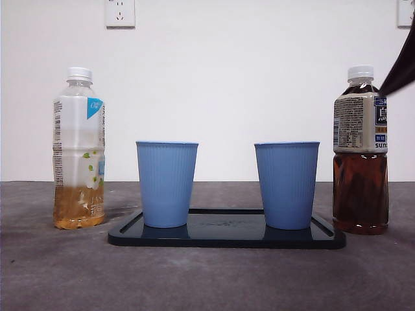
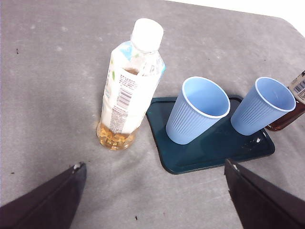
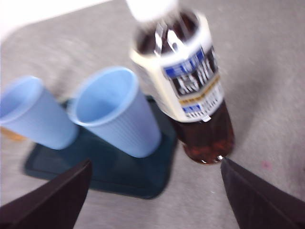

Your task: Pour the drink into the cup

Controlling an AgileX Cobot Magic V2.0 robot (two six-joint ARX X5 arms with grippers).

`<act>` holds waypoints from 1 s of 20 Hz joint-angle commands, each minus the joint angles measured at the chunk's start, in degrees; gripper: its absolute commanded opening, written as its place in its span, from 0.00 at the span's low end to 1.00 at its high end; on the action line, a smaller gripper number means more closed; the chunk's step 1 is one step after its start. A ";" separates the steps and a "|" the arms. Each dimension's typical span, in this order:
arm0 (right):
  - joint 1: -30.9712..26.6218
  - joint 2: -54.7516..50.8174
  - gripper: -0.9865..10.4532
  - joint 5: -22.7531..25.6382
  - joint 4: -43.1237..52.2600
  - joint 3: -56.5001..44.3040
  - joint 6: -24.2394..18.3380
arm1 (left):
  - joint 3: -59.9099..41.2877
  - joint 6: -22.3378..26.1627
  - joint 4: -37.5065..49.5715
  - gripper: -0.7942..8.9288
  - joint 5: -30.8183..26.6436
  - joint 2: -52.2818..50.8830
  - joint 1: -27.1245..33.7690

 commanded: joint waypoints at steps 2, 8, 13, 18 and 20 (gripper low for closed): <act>4.44 5.33 0.46 6.08 9.01 -3.45 1.84 | 1.11 0.46 0.59 0.56 0.48 0.26 -0.15; 6.84 15.04 0.46 13.75 21.86 -6.45 -0.90 | 1.11 0.46 0.57 0.56 0.48 0.26 -0.15; 6.73 24.41 0.46 14.45 32.96 -6.45 -2.93 | 1.11 0.46 0.31 0.56 0.48 0.24 -0.15; 6.25 31.63 0.46 15.98 40.76 -6.45 -3.39 | 1.11 0.46 -0.96 0.56 0.50 0.24 -0.15; 5.57 34.34 0.46 16.37 44.59 -6.45 -3.67 | 1.11 0.46 -0.96 0.56 0.48 0.22 -0.15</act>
